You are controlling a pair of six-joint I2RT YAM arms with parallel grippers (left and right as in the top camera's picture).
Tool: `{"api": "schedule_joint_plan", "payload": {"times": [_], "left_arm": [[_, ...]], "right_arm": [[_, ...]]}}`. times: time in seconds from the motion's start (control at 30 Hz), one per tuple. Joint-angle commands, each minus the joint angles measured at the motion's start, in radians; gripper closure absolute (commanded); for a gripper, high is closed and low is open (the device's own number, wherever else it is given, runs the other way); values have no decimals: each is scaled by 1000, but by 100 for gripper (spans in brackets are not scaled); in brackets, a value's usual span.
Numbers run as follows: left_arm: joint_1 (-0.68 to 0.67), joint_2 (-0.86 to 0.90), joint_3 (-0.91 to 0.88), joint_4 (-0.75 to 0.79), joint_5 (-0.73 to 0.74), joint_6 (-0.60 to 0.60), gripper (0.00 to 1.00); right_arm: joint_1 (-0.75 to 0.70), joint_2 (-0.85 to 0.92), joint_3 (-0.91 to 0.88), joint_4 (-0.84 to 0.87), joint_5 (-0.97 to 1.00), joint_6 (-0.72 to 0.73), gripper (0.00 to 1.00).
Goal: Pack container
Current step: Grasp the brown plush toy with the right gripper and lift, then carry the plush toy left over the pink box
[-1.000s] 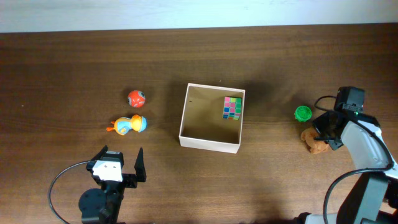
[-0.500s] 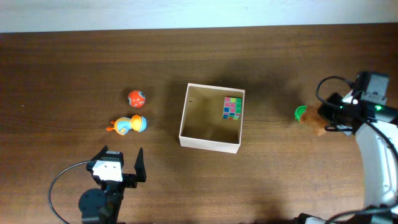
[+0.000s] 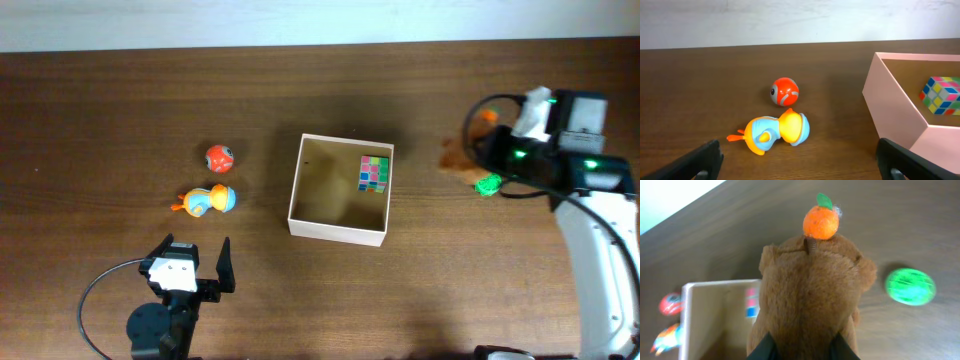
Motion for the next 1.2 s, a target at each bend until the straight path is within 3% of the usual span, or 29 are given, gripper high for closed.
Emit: {"api": "schedule_joint_plan", "payload": {"times": [0.0, 0.27, 0.67, 1.17], "left_arm": [[7, -10, -5, 0, 11, 19, 1], [7, -10, -5, 0, 11, 19, 1], [7, -10, -5, 0, 11, 19, 1], [7, -10, -5, 0, 11, 19, 1]], "right_arm": [[116, -21, 32, 46, -30, -10, 79], [340, 10, 32, 185, 68, 63, 76], [517, 200, 32, 298, 68, 113, 76], [563, 255, 32, 225, 121, -171, 75]]}}
